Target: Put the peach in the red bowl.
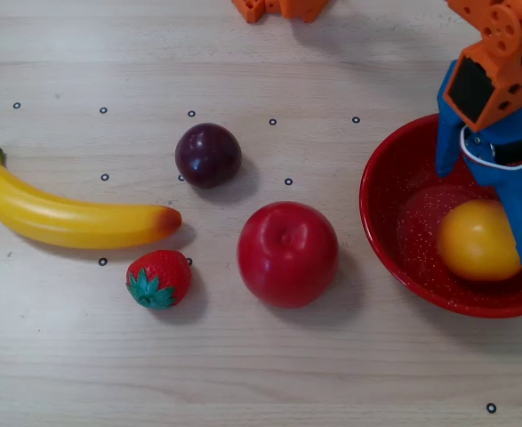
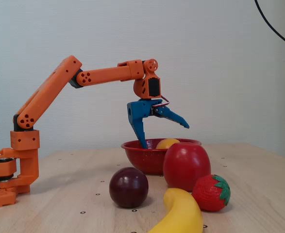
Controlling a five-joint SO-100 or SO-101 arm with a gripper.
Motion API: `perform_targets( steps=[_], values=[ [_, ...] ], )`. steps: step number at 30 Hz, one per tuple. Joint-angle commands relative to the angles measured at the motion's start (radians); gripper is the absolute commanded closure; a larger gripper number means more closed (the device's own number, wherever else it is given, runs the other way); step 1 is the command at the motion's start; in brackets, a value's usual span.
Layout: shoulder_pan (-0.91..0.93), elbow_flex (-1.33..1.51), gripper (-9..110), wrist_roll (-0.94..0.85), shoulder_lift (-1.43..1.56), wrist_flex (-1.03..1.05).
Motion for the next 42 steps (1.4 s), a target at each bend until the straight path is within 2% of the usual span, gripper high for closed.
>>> perform_targets(
  steps=[1, 12, 17, 31, 42],
  values=[
    [-0.034, -0.092, 43, 0.035, 0.213, 0.006],
    [-0.147, -0.018, 77, 0.075, 0.525, 0.089],
    [-0.202, 0.077, 100, 0.081, 0.649, 0.098],
    [-0.373, 0.792, 101, 0.150, 1.189, -0.066],
    [-0.506, 1.488, 101, 0.236, 1.675, -0.356]
  ],
)
